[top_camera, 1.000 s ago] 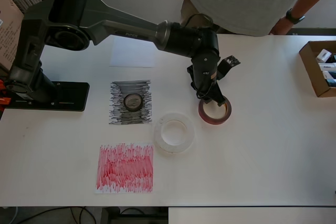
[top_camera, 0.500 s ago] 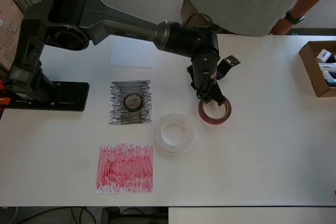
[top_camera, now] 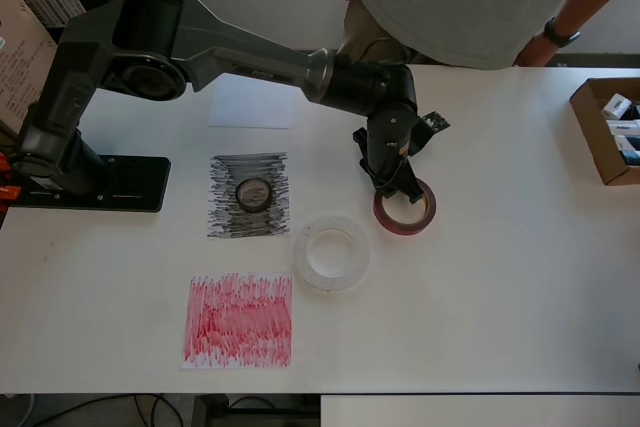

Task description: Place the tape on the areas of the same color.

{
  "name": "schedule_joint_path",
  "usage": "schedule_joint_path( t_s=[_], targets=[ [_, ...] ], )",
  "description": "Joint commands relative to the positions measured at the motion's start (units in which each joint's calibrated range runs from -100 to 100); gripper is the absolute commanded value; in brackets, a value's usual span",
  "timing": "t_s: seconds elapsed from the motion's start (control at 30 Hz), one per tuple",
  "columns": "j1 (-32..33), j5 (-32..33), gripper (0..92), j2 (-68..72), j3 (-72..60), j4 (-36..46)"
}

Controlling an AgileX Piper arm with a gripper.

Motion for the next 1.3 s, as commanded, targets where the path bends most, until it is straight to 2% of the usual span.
schedule_joint_path(
  t_s=[0.0, 0.27, 0.4, 1.07, 1.27],
  targets=[
    [0.0, -0.1, 33.9, 0.2, 0.1, -0.1],
    [0.6, -0.1, 33.4, 0.2, 0.1, -0.1],
    [0.6, -0.6, 28.7, 0.2, 0.2, -0.1],
    [0.4, -0.6, 23.6, 0.2, 0.8, -0.1],
    [0.0, -0.7, 17.2, 2.2, 0.3, -0.1]
  ],
)
